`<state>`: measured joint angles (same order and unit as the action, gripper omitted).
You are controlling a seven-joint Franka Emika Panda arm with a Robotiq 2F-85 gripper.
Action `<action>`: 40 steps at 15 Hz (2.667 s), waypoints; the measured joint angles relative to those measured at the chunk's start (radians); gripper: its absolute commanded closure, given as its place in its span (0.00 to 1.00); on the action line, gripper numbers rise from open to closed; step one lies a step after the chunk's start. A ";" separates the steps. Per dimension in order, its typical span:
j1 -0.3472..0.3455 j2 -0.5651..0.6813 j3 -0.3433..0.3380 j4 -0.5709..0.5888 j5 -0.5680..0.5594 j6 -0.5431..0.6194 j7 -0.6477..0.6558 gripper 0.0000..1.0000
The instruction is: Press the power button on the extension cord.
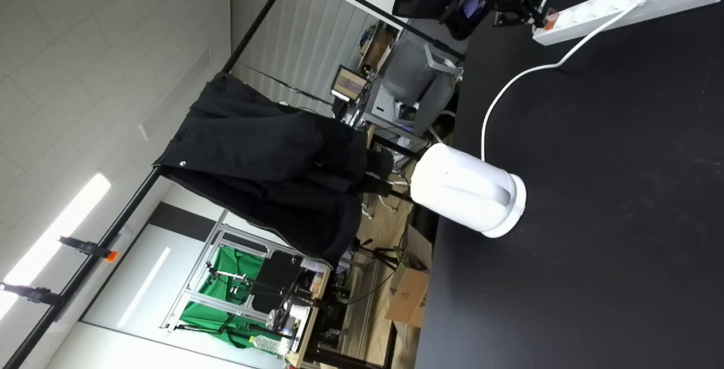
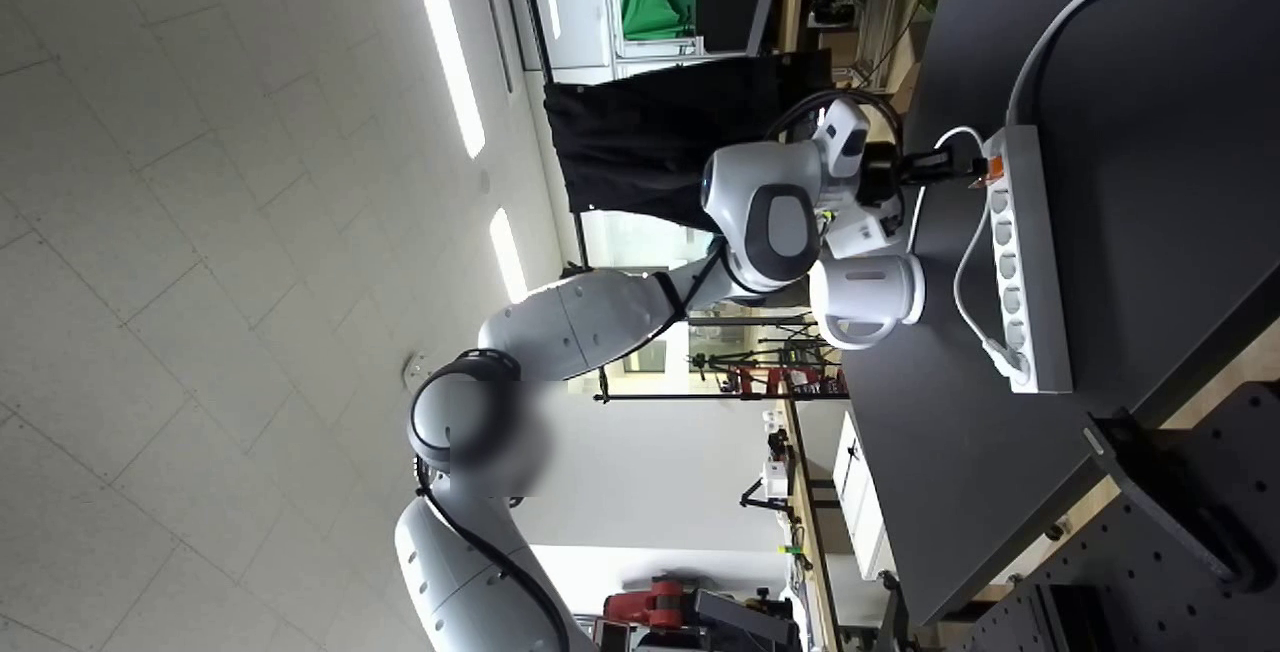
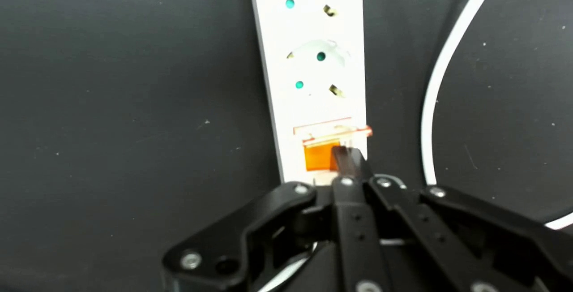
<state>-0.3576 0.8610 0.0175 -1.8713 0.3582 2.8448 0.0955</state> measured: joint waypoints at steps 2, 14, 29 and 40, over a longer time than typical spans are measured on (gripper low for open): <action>-0.005 0.003 0.000 0.003 0.000 -0.005 0.000 1.00; -0.015 0.042 0.000 0.059 0.000 -0.051 0.000 1.00; 0.246 0.068 -0.221 0.089 -0.131 -0.084 0.098 1.00; 0.536 0.154 -0.477 0.090 -0.293 -0.066 0.323 1.00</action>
<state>0.1787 1.0149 -0.4593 -1.7816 0.0648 2.7790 0.4189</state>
